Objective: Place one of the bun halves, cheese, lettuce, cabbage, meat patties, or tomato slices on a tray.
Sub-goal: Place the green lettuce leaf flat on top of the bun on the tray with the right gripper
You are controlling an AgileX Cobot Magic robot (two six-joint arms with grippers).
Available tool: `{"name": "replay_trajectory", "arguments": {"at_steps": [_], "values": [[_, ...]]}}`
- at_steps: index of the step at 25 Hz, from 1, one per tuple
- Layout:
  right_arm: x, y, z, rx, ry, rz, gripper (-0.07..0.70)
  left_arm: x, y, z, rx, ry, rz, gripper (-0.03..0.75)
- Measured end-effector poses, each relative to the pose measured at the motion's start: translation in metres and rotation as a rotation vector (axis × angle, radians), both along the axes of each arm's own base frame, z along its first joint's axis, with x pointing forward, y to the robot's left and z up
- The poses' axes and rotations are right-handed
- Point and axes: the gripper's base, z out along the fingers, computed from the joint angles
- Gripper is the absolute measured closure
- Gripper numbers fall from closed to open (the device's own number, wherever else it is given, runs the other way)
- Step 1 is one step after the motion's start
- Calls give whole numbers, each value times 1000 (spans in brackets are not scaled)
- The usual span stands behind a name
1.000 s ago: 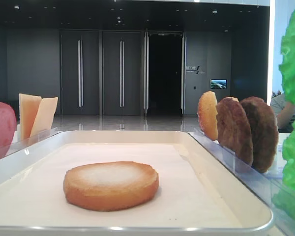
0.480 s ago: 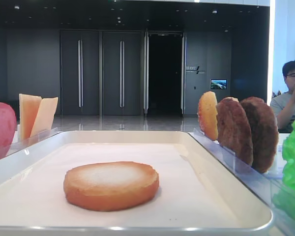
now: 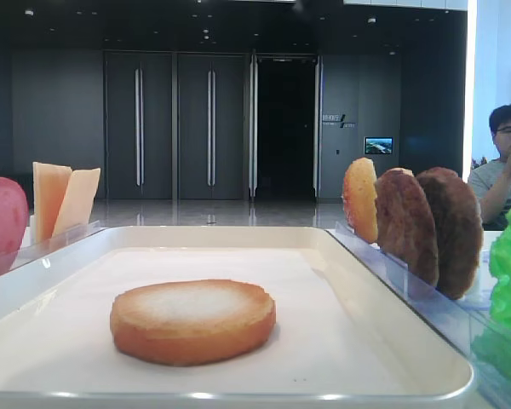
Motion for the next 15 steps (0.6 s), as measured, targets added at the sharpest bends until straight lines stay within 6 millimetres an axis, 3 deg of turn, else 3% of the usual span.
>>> {"name": "replay_trajectory", "arguments": {"at_steps": [5,15], "values": [[17,6,-29,-21,-14,9,576,0,0,0,0,0,0,442],[53,-3,-73,-63,-3,-48,577,0,0,0,0,0,0,442]]}}
